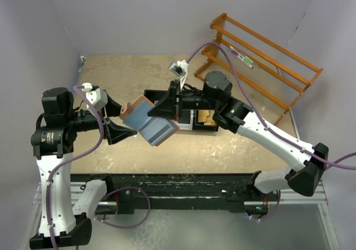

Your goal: Take the credit cards out of the card holder

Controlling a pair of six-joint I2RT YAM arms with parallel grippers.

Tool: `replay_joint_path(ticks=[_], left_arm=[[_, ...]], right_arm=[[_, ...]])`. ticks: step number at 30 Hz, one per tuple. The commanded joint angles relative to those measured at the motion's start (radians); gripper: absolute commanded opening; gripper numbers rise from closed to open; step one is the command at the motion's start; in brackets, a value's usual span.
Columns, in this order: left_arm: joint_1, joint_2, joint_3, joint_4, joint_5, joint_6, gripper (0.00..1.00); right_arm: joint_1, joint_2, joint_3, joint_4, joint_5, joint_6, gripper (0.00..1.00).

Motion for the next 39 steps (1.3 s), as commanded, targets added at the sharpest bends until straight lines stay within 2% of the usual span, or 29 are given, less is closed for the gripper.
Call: replay_joint_path(ticks=[1,4,8,10,12,14,15,18,21,28,31,39], left_arm=[[-0.004,-0.042,-0.104,0.318,-0.041,-0.264,0.75],[-0.003,-0.039,-0.136,0.411,-0.027,-0.366,0.56],[-0.003,-0.006,-0.112,0.396,0.036,-0.417,0.3],[-0.003,0.009,-0.104,0.377,0.071,-0.432,0.2],[-0.003,0.014,-0.105,0.388,0.089,-0.476,0.1],[-0.003,0.018,-0.11,0.434,0.095,-0.552,0.01],[-0.003,0.019,-0.11,0.463,0.099,-0.595,0.0],[-0.003,0.03,-0.11,0.58,0.122,-0.742,0.0],[-0.003,0.043,-0.111,0.694,0.135,-0.907,0.0],[-0.003,0.039,-0.132,0.84,0.097,-1.078,0.0],[-0.003,0.033,-0.138,0.864,0.081,-1.103,0.0],[-0.003,0.041,-0.153,0.854,0.038,-1.12,0.0]], right_arm=[[0.048,0.029,0.092,-0.019,0.012,-0.062,0.0],[0.06,0.051,0.111,-0.031,0.011,-0.067,0.0],[0.059,0.059,0.112,-0.039,0.008,-0.064,0.0],[0.06,0.057,0.099,-0.024,-0.034,-0.048,0.01],[0.054,0.051,0.085,-0.002,-0.063,-0.035,0.09],[0.051,0.043,0.071,0.023,-0.089,-0.021,0.27],[0.043,0.039,0.058,0.046,-0.118,-0.008,0.36],[0.018,0.008,-0.006,0.128,-0.199,0.04,0.52],[0.002,-0.058,-0.099,0.162,-0.229,0.054,0.57],[-0.004,-0.192,-0.232,0.181,-0.162,0.063,0.51],[-0.007,-0.206,-0.235,0.126,-0.108,0.032,0.47],[-0.007,-0.181,-0.195,0.061,0.029,-0.006,0.41]])
